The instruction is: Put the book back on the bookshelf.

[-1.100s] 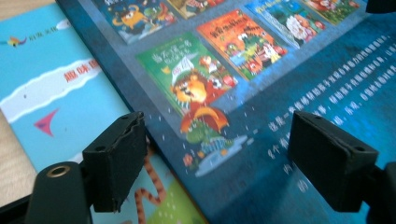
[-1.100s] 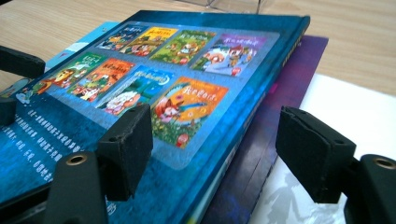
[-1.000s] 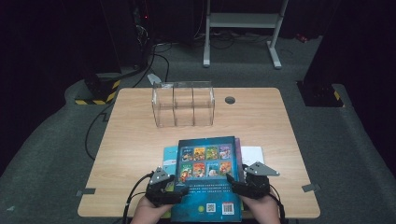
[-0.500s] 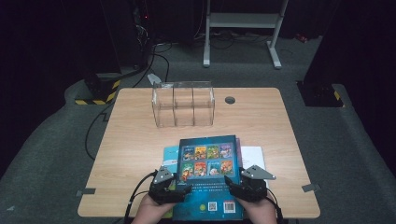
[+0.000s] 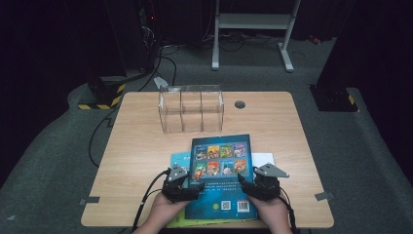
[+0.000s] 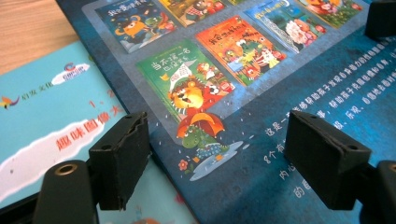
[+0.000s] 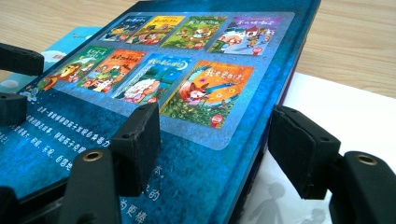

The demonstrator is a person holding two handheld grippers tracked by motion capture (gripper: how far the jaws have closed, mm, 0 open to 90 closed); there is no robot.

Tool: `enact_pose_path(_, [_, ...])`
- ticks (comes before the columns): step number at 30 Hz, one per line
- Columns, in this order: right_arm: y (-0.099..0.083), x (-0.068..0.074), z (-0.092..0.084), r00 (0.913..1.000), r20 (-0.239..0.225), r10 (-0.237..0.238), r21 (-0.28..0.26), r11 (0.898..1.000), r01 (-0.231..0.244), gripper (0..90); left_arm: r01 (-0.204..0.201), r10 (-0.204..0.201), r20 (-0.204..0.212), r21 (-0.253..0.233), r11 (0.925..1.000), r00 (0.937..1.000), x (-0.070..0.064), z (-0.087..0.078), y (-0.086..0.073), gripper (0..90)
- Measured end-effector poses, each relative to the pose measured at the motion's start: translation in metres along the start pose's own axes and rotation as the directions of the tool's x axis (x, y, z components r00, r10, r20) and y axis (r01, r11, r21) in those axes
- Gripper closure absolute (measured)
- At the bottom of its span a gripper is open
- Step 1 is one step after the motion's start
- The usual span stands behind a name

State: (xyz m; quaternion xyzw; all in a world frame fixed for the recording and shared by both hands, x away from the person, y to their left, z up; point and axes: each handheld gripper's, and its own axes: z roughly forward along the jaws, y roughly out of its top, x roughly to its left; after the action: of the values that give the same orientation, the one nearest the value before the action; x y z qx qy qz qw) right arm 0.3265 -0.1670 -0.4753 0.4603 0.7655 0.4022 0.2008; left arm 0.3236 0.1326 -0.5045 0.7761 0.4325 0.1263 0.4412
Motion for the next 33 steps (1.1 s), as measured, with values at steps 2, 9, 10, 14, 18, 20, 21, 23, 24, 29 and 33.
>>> enact_pose_path(2, [0.001, -0.002, 0.001, 0.9999, -0.010, 0.008, 0.008, 1.000, -0.008, 32.5, 0.008, -0.008, -0.001, -0.004, 1.0000, 1.0000, 0.000, 0.000, 0.000, 23.3])
enact_pose_path(9, [-0.004, 0.000, -0.002, 0.9990, -0.043, 0.013, 0.021, 1.000, -0.012, 24.5, 0.066, -0.066, 0.027, 0.001, 0.9978, 0.9975, 0.004, -0.008, -0.010, 21.9])
enact_pose_path(10, [-0.006, 0.001, -0.004, 0.9986, -0.051, 0.013, 0.025, 1.000, -0.012, 23.5, 0.067, -0.067, 0.028, 0.000, 0.9977, 0.9973, 0.004, -0.009, -0.012, 21.5])
enact_pose_path(14, [-0.012, 0.005, -0.010, 0.9978, -0.066, 0.006, 0.026, 1.000, -0.005, 22.4, 0.086, -0.086, 0.024, 0.007, 0.9963, 0.9960, 0.001, -0.011, -0.014, 19.6])
enact_pose_path(18, [-0.015, 0.007, -0.015, 0.9972, -0.075, 0.008, 0.031, 1.000, -0.005, 22.2, 0.060, -0.060, 0.034, 0.001, 0.9982, 0.9976, -0.002, -0.009, -0.014, 15.6])
enact_pose_path(20, [-0.015, 0.007, -0.015, 0.9966, -0.082, 0.014, 0.039, 0.999, -0.011, 21.0, 0.053, -0.053, 0.046, -0.013, 0.9985, 0.9976, -0.002, -0.008, -0.014, 20.8])
enact_pose_path(21, [-0.015, 0.006, -0.014, 0.9964, -0.083, 0.017, 0.040, 0.999, -0.014, 19.7, 0.051, -0.051, 0.046, -0.017, 0.9985, 0.9976, -0.001, -0.007, -0.013, 20.7])
enact_pose_path(23, [-0.015, 0.008, -0.013, 0.9966, -0.080, 0.019, 0.044, 0.999, -0.016, 18.3, 0.046, -0.045, 0.050, -0.017, 0.9988, 0.9978, 0.002, -0.005, -0.011, 21.1])
enact_pose_path(24, [-0.015, 0.009, -0.012, 0.9970, -0.074, 0.020, 0.043, 0.999, -0.016, 17.5, 0.052, -0.051, 0.051, -0.019, 0.9985, 0.9974, 0.003, -0.004, -0.011, 21.2])
enact_pose_path(29, [-0.013, 0.009, -0.011, 0.9974, -0.070, 0.018, 0.046, 0.999, -0.015, 17.6, 0.049, -0.049, 0.042, -0.011, 0.9987, 0.9979, 0.004, -0.001, -0.007, 20.2])
enact_pose_path(33, [-0.008, 0.006, -0.006, 0.9979, -0.062, 0.020, 0.053, 0.998, -0.017, 17.6, 0.061, -0.061, 0.042, -0.001, 0.9982, 0.9973, 0.004, 0.000, -0.005, 19.1])
